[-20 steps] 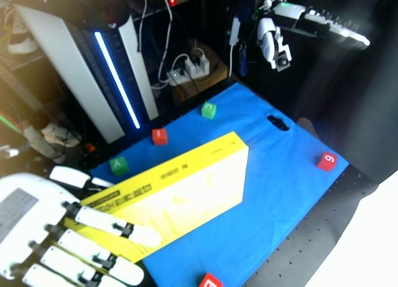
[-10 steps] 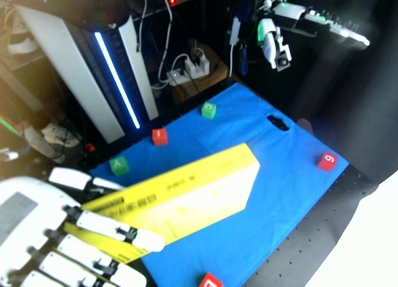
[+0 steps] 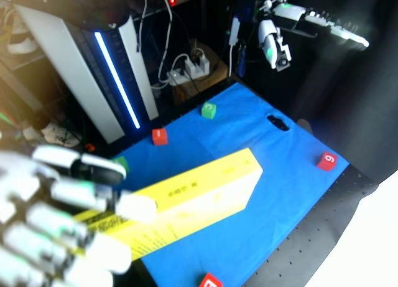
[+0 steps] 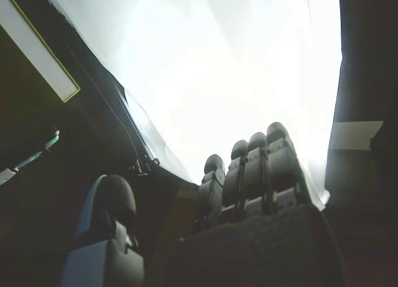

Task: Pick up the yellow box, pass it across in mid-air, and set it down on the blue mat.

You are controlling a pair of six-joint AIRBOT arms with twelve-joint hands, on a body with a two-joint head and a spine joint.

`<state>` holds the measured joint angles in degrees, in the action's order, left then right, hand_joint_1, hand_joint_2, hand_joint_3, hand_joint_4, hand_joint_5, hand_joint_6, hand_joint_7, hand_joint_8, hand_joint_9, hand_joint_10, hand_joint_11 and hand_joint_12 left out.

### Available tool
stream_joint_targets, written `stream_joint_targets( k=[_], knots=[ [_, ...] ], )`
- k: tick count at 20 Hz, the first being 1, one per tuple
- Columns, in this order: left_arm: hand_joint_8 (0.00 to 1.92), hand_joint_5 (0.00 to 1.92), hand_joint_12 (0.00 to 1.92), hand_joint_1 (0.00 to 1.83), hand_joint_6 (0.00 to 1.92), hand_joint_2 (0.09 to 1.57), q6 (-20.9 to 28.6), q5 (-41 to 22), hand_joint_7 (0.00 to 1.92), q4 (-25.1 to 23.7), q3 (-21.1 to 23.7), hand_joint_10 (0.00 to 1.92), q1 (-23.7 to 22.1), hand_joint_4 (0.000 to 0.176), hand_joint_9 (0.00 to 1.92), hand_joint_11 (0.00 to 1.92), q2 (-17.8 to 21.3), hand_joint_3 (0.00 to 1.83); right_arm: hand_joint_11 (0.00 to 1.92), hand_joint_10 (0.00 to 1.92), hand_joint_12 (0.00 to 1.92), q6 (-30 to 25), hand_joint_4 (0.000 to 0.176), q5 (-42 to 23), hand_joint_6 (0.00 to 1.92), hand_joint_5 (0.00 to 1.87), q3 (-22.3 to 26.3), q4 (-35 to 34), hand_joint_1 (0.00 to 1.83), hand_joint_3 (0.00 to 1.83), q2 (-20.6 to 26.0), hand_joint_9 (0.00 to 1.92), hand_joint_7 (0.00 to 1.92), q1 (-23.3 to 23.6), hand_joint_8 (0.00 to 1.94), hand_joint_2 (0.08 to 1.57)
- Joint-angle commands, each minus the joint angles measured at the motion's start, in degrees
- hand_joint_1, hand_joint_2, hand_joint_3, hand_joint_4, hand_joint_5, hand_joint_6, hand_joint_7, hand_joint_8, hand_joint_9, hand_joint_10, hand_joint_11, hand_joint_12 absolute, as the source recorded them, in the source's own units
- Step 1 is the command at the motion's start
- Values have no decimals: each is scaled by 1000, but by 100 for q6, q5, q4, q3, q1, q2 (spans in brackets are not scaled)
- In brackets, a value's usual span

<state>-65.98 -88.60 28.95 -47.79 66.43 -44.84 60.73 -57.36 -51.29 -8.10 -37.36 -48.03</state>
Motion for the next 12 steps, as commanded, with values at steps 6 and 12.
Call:
stream_joint_targets(
  k=[6,12],
  knots=[
    [0,0,1,374,0,1201,27,-903,0,-136,25,0,2,159,0,3,45,0,0,43,712,2,83,-1605,11,43,253,-29,310,2,41,170,91,-33,10,1300],
    [0,0,3,342,0,1265,25,-1059,0,-173,78,0,89,132,0,2,159,14,0,10,994,3,76,-2431,27,148,488,-175,447,0,234,173,111,-547,2,1314]
  ],
)
